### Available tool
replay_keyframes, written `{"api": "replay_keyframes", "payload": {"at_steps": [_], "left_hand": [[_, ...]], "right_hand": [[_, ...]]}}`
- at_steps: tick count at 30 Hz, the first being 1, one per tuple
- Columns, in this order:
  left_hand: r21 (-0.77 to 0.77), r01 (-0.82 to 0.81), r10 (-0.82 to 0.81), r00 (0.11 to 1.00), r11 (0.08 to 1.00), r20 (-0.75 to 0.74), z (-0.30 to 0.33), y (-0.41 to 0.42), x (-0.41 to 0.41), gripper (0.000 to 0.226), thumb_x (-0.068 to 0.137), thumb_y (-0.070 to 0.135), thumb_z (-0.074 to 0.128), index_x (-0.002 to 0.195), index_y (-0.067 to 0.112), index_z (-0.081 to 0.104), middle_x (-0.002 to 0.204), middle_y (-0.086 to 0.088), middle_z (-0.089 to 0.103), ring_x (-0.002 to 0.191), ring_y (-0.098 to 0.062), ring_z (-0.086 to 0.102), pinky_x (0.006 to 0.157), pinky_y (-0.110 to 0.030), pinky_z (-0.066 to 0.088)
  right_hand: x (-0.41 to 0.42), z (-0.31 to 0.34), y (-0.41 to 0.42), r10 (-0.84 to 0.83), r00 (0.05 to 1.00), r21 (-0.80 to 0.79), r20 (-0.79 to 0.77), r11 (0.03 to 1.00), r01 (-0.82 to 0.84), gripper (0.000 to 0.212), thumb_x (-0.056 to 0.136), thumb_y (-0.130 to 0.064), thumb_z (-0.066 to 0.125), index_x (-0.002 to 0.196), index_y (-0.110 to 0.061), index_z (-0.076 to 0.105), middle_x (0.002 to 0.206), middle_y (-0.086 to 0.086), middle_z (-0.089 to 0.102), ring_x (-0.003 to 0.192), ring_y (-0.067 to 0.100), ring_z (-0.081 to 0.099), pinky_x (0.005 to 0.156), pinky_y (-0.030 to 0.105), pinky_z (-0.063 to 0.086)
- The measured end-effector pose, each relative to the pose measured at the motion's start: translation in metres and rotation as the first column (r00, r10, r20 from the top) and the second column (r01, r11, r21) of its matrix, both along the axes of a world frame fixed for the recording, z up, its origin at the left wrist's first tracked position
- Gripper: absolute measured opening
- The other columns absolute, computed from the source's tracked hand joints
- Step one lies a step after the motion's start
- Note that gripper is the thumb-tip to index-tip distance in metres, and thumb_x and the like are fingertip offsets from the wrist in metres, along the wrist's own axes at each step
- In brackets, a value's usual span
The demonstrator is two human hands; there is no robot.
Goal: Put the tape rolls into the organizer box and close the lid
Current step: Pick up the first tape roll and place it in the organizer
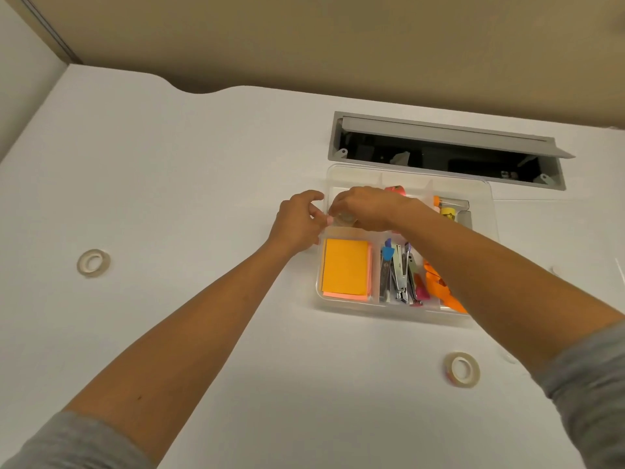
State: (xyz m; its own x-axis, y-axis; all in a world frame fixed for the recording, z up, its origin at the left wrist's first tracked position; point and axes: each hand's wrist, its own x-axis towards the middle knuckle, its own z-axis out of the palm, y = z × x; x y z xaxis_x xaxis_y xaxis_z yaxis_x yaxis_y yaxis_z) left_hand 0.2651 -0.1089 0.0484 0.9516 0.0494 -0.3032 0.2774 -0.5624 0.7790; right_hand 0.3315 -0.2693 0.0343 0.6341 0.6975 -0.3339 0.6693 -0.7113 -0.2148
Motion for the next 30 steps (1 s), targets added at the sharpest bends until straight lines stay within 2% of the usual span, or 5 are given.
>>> {"api": "replay_keyframes", "payload": {"at_steps": [8, 14, 19, 23, 30], "left_hand": [[0.02, 0.006, -0.006, 1.0, 1.0, 0.004, 0.0008, -0.0017, 0.0003, 0.052, 0.084, 0.02, 0.07, 0.132, 0.015, 0.052, 0.103, -0.009, 0.069, 0.066, -0.021, 0.068, 0.066, -0.03, 0.057], [0.021, 0.001, -0.001, 1.0, 1.0, -0.002, 0.0008, -0.003, 0.0003, 0.053, 0.084, 0.019, 0.07, 0.133, 0.015, 0.051, 0.105, -0.011, 0.069, 0.069, -0.022, 0.068, 0.071, -0.034, 0.058], [0.025, 0.002, -0.002, 1.0, 1.0, -0.004, 0.0021, -0.0035, -0.0008, 0.053, 0.084, 0.02, 0.07, 0.134, 0.014, 0.051, 0.105, -0.011, 0.069, 0.067, -0.022, 0.069, 0.072, -0.034, 0.058], [0.023, -0.001, 0.001, 1.0, 1.0, -0.013, 0.003, -0.004, -0.0006, 0.054, 0.084, 0.018, 0.07, 0.134, 0.014, 0.05, 0.108, -0.013, 0.068, 0.073, -0.026, 0.07, 0.073, -0.037, 0.06], [0.049, -0.004, 0.004, 1.0, 0.999, -0.006, -0.0007, -0.0044, 0.0017, 0.054, 0.084, 0.02, 0.07, 0.134, 0.015, 0.051, 0.108, -0.011, 0.069, 0.063, -0.018, 0.065, 0.068, -0.029, 0.055]], "right_hand": [[0.0051, 0.0005, 0.002, 0.034, 0.999, -0.039, 0.007, 0.999, -0.034, 0.041, 0.084, -0.017, 0.069, 0.123, -0.02, 0.059, 0.119, 0.005, 0.062, 0.102, 0.024, 0.056, 0.085, 0.031, 0.045], [0.0075, 0.002, 0.0055, 0.039, 0.999, -0.054, -0.013, 0.998, -0.04, 0.035, 0.089, -0.022, 0.064, 0.123, -0.019, 0.059, 0.119, 0.005, 0.063, 0.102, 0.024, 0.057, 0.09, 0.035, 0.048], [0.0068, 0.003, 0.0018, 0.102, 0.995, -0.088, 0.003, 0.991, -0.102, 0.039, 0.088, -0.019, 0.065, 0.126, -0.021, 0.059, 0.123, 0.005, 0.059, 0.106, 0.024, 0.055, 0.088, 0.03, 0.043], [0.0062, 0.0045, 0.0042, 0.127, 0.992, -0.117, 0.019, 0.985, -0.124, 0.037, 0.087, -0.017, 0.067, 0.123, -0.019, 0.062, 0.119, 0.006, 0.061, 0.102, 0.023, 0.056, 0.089, 0.032, 0.048], [0.0054, 0.005, 0.0052, 0.101, 0.995, -0.139, -0.004, 0.985, -0.1, 0.042, 0.085, -0.017, 0.068, 0.126, -0.02, 0.059, 0.125, 0.006, 0.06, 0.109, 0.026, 0.055, 0.094, 0.033, 0.045]]}}
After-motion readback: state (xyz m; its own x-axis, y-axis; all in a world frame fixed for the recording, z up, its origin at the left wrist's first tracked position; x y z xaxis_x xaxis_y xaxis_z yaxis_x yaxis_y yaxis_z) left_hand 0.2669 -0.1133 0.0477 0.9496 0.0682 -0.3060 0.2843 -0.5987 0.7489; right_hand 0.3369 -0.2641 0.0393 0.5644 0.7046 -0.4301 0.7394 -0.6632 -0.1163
